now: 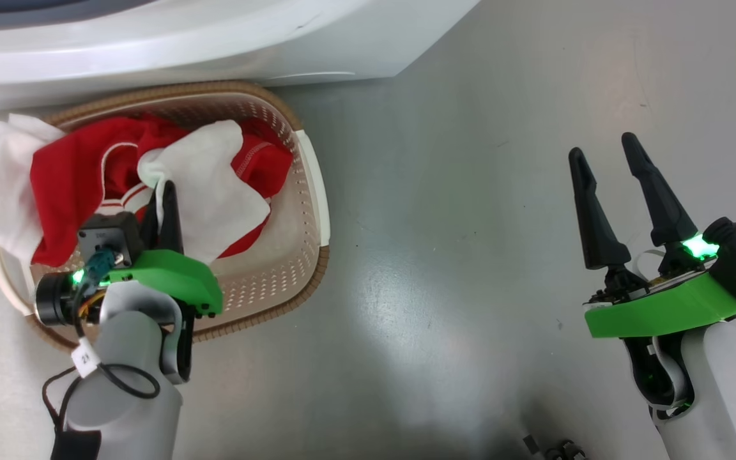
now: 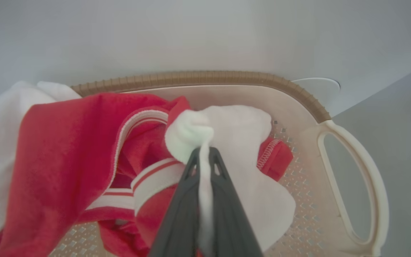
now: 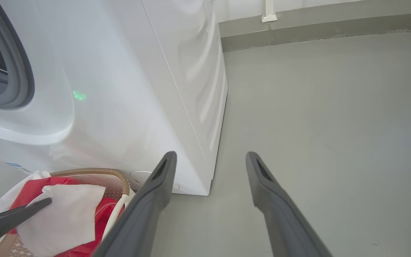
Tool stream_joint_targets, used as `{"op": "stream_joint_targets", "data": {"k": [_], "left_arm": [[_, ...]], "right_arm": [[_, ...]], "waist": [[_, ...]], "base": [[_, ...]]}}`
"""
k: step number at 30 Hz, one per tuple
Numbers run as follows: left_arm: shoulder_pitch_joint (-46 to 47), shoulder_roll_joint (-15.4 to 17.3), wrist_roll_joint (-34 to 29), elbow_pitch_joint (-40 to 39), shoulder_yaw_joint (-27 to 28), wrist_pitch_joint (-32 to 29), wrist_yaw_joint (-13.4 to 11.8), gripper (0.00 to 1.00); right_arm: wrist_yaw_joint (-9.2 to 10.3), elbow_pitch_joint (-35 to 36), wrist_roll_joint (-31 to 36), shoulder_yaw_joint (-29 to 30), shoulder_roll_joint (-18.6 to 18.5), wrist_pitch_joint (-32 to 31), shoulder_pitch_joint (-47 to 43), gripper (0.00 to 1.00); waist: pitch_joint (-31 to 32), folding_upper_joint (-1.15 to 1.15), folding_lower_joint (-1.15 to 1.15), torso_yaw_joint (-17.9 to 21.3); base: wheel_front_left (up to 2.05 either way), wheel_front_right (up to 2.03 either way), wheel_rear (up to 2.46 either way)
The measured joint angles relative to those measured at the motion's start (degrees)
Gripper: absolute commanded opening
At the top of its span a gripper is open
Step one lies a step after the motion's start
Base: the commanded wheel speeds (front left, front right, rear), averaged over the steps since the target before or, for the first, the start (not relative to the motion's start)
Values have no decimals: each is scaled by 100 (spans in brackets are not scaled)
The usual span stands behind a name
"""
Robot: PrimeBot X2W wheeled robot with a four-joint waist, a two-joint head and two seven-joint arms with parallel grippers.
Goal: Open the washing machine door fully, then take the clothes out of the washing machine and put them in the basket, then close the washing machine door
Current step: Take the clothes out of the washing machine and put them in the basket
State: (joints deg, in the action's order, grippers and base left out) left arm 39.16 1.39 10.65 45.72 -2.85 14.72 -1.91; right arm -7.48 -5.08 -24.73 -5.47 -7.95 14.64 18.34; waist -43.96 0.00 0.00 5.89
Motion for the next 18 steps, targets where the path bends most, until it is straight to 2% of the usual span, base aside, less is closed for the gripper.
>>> {"op": "stream_joint_targets", "data": {"k": [3, 6, 9, 11, 18], "left_arm": [[105, 0, 1, 192, 35, 0, 41, 0], [164, 0, 1, 280, 87, -1, 42, 15], [209, 0, 0, 291, 115, -1, 44, 60], [210, 0, 1, 293, 125, -1, 51, 98], [176, -1, 58, 227, 179, -1, 101, 100]], "right_arm": [[0, 0, -3, -32, 29, 0, 0, 100], [0, -1, -4, -35, 51, 0, 1, 100], [0, -10, -4, -34, 53, 0, 1, 100], [0, -14, -4, -34, 53, 0, 1, 100], [0, -71, -4, -36, 51, 0, 0, 100]], "waist": [[-25, 0, 0, 36], [-39, 0, 0, 50], [-21, 0, 0, 52], [-1, 0, 0, 49], [185, 0, 0, 17]], "base": [[0, 0, 0], [0, 0, 0], [0, 0, 0], [0, 0, 0], [0, 0, 0]]}}
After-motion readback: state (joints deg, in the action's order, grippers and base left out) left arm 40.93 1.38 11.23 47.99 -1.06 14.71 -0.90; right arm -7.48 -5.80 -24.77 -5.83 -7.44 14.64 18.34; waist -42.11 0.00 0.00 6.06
